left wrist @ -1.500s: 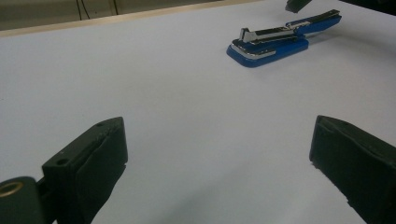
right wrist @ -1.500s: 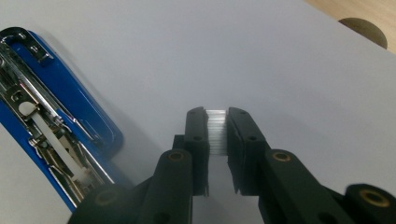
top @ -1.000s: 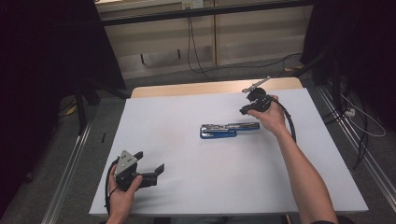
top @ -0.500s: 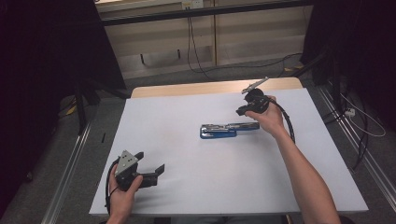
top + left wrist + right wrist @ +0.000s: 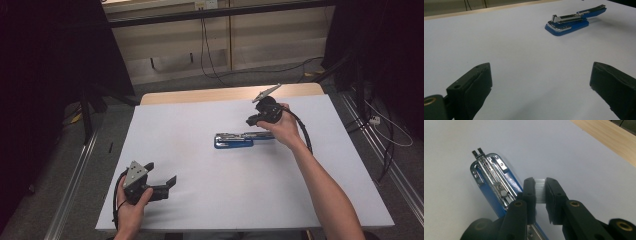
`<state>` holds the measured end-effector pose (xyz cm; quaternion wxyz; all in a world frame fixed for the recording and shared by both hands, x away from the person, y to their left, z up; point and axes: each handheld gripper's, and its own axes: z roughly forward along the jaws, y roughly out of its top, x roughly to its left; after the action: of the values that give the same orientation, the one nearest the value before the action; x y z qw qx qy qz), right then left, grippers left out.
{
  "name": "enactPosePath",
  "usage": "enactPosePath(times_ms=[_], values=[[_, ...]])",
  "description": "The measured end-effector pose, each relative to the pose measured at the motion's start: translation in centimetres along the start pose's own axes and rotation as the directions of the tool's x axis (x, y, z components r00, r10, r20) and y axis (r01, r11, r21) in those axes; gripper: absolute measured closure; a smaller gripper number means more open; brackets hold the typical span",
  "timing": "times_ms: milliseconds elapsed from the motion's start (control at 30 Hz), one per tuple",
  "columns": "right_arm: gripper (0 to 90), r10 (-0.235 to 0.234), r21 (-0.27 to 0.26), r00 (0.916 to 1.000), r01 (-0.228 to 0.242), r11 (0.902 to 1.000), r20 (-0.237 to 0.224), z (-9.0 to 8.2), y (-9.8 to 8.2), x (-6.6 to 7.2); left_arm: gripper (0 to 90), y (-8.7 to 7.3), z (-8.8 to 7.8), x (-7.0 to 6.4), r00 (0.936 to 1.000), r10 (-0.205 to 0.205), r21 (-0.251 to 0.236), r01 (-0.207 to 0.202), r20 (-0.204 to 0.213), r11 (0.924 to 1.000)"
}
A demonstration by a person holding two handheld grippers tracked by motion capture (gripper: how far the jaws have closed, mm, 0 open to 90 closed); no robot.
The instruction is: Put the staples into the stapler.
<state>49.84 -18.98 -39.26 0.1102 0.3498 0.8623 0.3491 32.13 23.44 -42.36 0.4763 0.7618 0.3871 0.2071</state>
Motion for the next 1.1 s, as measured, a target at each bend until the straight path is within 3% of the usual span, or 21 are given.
enactPosePath(times_ms=[533,1100], values=[[79.3,-0.027,-0.057,0.9986,0.024,0.9981,-0.045,-0.4,0.8,1.3,4.4,0.0,0.0,0.1,1.0000,-0.002,0.004,0.002,0.001,1.0000],[79.3,-0.052,-0.081,0.9955,0.046,0.9957,-0.079,-0.3,1.9,2.3,4.4,0.0,0.0,0.1,1.0000,-0.004,0.003,0.004,0.003,1.0000]])
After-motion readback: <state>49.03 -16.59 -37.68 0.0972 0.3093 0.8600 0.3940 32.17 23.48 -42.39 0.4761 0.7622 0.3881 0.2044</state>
